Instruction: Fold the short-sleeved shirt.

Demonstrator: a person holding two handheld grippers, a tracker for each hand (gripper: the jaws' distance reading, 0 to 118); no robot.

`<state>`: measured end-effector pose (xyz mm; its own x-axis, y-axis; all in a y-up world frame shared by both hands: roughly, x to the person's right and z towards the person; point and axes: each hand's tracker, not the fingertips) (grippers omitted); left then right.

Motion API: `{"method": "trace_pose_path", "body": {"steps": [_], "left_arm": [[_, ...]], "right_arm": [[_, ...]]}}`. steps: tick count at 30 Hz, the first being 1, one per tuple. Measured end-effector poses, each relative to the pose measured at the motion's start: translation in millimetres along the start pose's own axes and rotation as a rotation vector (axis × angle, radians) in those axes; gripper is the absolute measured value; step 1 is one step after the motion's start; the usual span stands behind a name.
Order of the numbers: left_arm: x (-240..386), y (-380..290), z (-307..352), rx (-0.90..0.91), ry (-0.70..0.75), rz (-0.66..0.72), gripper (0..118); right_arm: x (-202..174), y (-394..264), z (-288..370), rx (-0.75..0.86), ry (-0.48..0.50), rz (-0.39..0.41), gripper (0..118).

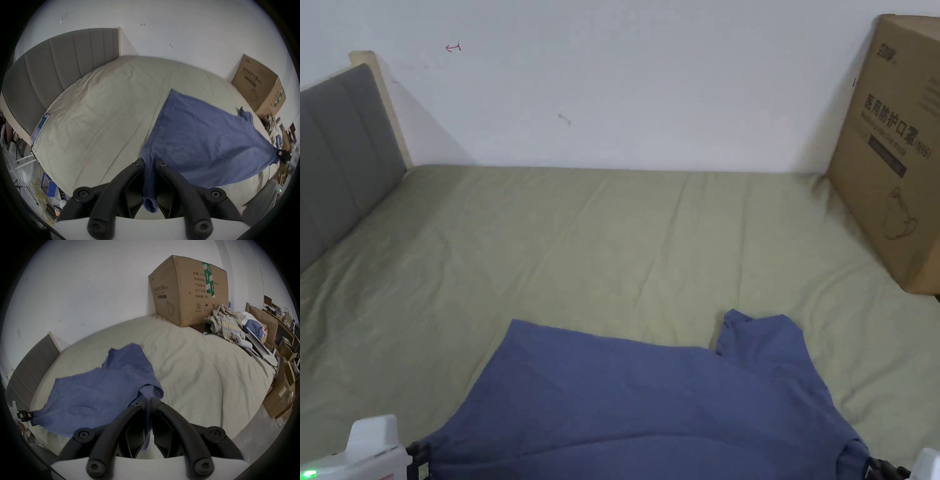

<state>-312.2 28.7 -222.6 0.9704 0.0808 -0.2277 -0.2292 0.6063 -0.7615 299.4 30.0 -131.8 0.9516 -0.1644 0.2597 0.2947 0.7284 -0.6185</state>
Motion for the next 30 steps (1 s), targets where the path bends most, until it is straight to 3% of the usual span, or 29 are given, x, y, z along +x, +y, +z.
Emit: {"method": "trace_pose_path", "body": {"steps": [9,12,13,15,16,17,18,30], "left_arm": [[-3,-34,-25,-0.14,0.054,-0.021,11],[3,-32,-21,-0.154,0.067,-0.021,12],[4,-29,-19,-0.158,0.069,-0.022,20],[6,-22,-9,-0.125,0.086,-0.021,60],[7,-20,-7,-0.112,0.087,-0.021,82],[9,-14,-1,-0.092,0.078,-0.022,102],[13,-5,8,-0.049,0.074,-0.03,107],[85,76,140,0.581,0.009,-0.08,106]], "right_arm": [[11,-33,-24,-0.215,-0.067,-0.002,5],[7,-32,-25,-0.216,-0.075,0.026,10],[6,-29,-22,-0.207,-0.075,0.025,19],[5,-18,-18,-0.169,-0.079,0.035,70],[3,-10,-14,-0.148,-0.091,0.047,87],[0,-1,-8,-0.113,-0.084,0.055,93],[-7,10,4,-0.052,-0.07,0.067,93],[-79,101,107,0.476,-0.014,0.194,92]]}}
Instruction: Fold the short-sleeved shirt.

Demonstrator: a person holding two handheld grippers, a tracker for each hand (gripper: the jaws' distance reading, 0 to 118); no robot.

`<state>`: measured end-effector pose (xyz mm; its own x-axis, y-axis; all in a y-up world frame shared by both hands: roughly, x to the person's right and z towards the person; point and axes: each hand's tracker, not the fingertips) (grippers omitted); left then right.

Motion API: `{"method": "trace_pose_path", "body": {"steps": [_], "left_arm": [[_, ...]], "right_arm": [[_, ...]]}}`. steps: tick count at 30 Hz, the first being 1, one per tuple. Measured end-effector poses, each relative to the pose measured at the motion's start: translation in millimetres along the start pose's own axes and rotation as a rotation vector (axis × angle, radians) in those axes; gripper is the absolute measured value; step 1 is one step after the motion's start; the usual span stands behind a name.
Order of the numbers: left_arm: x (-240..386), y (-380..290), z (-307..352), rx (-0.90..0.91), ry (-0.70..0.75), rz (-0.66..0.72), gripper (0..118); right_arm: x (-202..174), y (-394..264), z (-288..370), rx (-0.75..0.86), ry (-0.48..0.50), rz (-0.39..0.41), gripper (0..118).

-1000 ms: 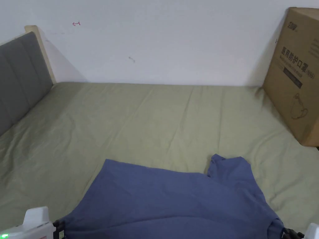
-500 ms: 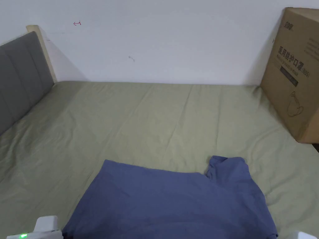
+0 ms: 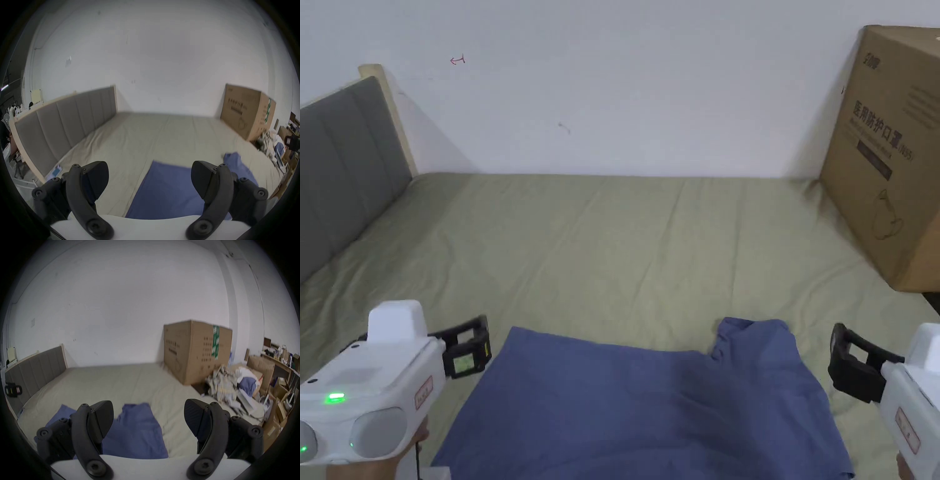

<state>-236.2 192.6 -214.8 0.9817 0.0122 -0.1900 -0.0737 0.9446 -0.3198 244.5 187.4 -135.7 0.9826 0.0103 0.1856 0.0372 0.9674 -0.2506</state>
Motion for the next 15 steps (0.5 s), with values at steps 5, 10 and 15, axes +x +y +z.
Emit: {"method": "trace_pose_path", "body": {"steps": [5,10,15], "left_arm": [[13,11,5,0.141,-0.067,0.021,53],[31,5,12,0.173,-0.134,0.037,0],[39,-6,-8,0.124,-0.179,0.017,0]], "right_arm": [[-14,9,13,0.083,-0.017,0.05,70],[-21,10,18,0.126,-0.02,0.071,0],[-26,11,13,0.13,-0.001,0.117,0]]}}
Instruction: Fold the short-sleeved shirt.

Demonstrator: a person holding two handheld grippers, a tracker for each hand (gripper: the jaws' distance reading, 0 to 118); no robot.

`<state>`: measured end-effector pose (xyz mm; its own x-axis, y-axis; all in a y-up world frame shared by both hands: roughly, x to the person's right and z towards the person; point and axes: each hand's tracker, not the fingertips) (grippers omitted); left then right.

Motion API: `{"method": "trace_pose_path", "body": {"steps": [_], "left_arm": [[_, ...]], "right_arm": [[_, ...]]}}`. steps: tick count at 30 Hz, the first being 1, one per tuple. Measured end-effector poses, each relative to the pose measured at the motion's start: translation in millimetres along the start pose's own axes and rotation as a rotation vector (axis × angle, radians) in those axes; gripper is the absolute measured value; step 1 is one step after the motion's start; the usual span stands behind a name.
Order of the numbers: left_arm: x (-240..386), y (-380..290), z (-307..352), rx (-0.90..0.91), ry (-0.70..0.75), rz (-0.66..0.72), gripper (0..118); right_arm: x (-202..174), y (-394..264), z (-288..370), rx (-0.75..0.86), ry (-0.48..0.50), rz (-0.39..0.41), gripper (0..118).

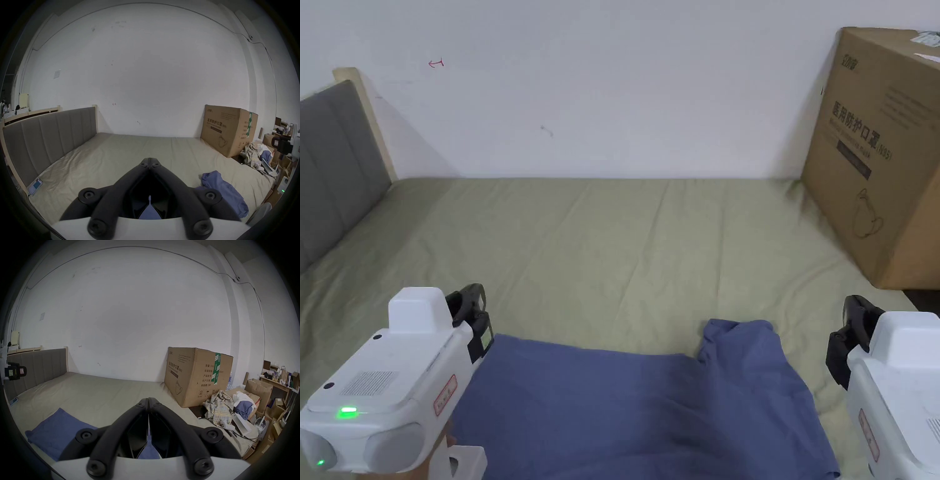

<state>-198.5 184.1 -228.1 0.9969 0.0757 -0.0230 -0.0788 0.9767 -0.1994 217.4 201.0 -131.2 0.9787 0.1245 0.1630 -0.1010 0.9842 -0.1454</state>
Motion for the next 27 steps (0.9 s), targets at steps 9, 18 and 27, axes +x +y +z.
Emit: {"method": "trace_pose_path", "body": {"steps": [9,18,27], "left_arm": [[-3,-19,-80,-0.236,-0.033,0.01,0],[-30,-65,-223,-0.532,0.011,0.002,0],[-51,-121,-310,-0.799,0.087,0.065,111]], "right_arm": [[2,-7,-34,-0.046,0.011,-0.01,0],[-3,-23,-94,-0.111,0.01,0.0,0],[-10,-52,-142,-0.19,0.007,0.013,0]]}}
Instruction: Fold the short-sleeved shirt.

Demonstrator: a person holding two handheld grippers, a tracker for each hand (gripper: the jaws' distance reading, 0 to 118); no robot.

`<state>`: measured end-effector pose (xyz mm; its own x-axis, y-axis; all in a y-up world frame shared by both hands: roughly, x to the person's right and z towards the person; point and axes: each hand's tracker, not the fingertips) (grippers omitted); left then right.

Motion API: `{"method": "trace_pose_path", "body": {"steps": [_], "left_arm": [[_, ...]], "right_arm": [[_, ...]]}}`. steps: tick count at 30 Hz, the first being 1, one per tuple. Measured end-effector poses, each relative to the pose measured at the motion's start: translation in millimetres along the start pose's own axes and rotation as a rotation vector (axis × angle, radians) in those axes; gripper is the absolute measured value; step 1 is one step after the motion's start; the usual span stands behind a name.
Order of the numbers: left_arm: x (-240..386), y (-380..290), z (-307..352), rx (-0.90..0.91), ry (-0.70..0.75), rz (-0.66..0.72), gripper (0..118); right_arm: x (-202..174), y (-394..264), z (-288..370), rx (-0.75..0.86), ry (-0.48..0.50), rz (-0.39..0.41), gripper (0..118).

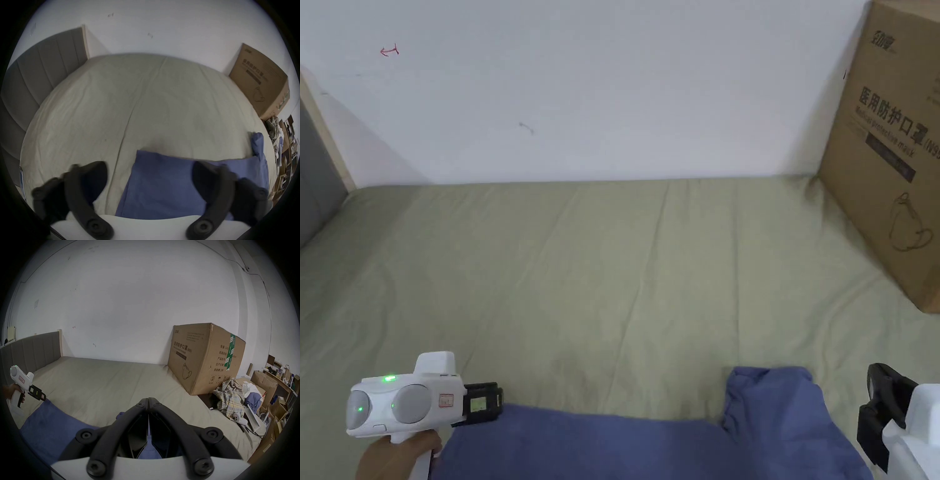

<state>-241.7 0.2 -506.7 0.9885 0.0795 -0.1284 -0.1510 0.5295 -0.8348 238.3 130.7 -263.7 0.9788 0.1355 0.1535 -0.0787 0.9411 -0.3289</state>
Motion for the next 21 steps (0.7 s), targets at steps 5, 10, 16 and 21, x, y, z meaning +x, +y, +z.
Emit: {"method": "trace_pose_path", "body": {"steps": [5,10,16,21], "left_arm": [[3,5,-19,-0.012,0.016,0.027,97],[16,-6,-44,-0.095,0.012,-0.042,73],[22,-9,-26,-0.008,-0.057,-0.027,1],[12,-2,26,0.131,-0.14,0.053,1]], "right_arm": [[1,-12,-14,-0.041,-0.01,0.013,0],[11,-19,-20,-0.073,-0.027,-0.009,0],[33,-24,-30,-0.137,-0.04,-0.077,0],[55,-43,-65,-0.352,0.005,-0.156,58]]}}
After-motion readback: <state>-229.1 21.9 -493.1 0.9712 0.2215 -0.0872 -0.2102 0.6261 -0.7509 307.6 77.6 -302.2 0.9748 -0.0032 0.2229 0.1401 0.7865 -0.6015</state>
